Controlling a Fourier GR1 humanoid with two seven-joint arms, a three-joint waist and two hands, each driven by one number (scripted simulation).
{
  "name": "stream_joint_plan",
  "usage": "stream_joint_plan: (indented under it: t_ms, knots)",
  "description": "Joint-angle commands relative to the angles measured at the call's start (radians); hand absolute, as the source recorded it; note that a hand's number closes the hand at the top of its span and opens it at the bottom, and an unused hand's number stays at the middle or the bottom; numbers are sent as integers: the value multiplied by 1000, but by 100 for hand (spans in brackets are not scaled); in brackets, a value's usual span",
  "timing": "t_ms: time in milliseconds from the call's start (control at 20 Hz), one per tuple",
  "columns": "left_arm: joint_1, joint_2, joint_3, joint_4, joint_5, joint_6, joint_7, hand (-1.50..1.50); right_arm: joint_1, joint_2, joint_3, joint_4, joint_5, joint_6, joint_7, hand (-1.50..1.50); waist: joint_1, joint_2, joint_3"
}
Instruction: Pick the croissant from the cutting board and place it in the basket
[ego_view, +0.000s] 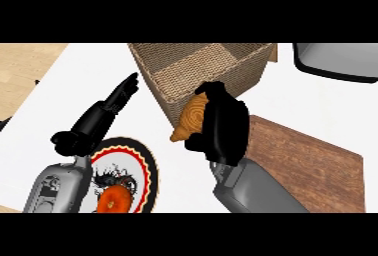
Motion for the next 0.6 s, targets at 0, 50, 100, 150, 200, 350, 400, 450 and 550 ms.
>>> stream_joint_plan:
  t_ms: [0, 50, 100, 150, 200, 350, 400, 450, 550]
  knots:
    - [-16, -5, -12, 9, -4, -5, 4, 0, -135, 5, -5, 6, 26, -142, 149, 150, 16, -6, -5]
    - [-10, -11, -15, 11, -7, 0, 6, 0, -167, 5, -20, 20, 28, -146, 165, 150, 22, -5, -6]
    - [-34, 1, -15, 13, -7, -12, 6, 0, -182, 5, -22, 26, 28, -160, 181, 150, 14, -3, -6]
    - [-29, -10, -9, 26, -3, -1, 12, 0, -209, 5, -21, 30, 39, -171, 200, 150, 8, -5, -7]
    - [-29, -8, -18, 18, -13, -2, 4, 0, -229, 5, -36, 58, 39, -166, 209, 150, 20, -2, -8]
    - [-38, -12, -18, 40, -7, -8, 9, 0, -294, 5, -56, 103, 51, -165, 255, 150, 8, -1, -10]
    - [-25, -18, -26, 39, -19, 3, 10, 0, -320, 5, -64, 116, 69, -158, 271, 150, 8, -8, -10]
    - [-31, -12, -14, 42, -12, 1, 8, 0, -347, 5, -85, 140, 76, -143, 280, 150, 12, -6, -12]
    - [-43, -8, -17, 34, -20, 2, 9, 0, -380, 5, -98, 187, 91, -132, 306, 150, 13, -8, -12]
